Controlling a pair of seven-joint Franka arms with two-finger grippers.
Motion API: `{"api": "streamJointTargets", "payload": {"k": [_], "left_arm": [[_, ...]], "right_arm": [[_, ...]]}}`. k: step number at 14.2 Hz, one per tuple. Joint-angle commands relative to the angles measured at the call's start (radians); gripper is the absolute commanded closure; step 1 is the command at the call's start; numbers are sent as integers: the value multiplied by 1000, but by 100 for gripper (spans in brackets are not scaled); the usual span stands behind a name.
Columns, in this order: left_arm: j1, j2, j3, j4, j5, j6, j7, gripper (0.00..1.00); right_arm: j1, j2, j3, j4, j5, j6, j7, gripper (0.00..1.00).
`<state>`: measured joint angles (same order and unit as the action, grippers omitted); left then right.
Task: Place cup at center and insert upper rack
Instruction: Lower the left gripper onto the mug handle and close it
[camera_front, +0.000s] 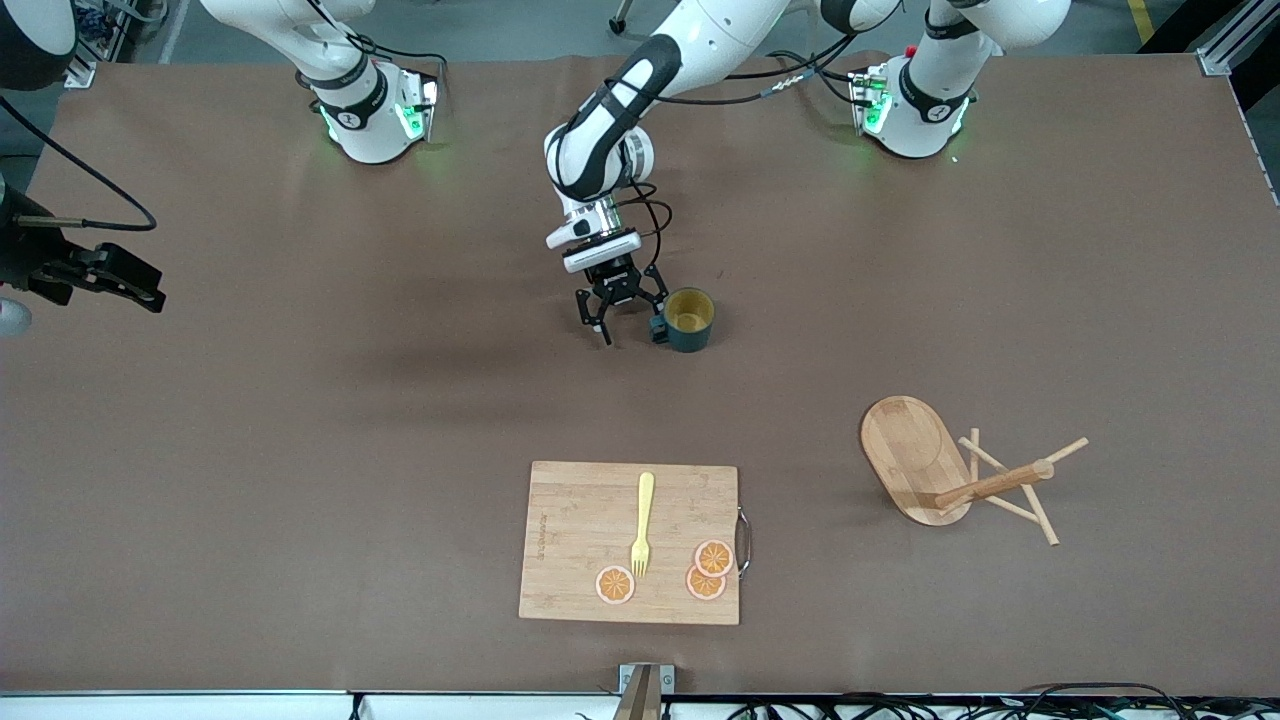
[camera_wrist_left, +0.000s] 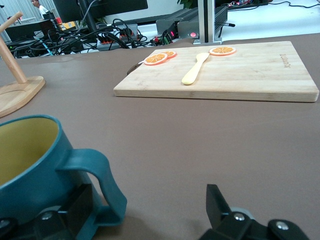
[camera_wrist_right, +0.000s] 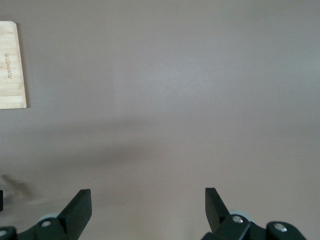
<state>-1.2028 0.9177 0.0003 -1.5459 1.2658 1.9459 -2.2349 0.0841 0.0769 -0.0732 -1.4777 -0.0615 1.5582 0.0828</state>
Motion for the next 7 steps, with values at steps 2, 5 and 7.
{"api": "streamJointTargets", "payload": {"k": [2,5,7], "left_arm": [[2,16,14,23,21,5,18,2],[3,16,18,29,21,22,18,7],[5,26,21,36,21,24,17,10]], "right_arm": [[-7,-23,4,-7,-8,-1,8,0],[-7,-23,4,-6,-6,2,6,0],[-12,-23,3,-6,-6,2,-1,0]]}}
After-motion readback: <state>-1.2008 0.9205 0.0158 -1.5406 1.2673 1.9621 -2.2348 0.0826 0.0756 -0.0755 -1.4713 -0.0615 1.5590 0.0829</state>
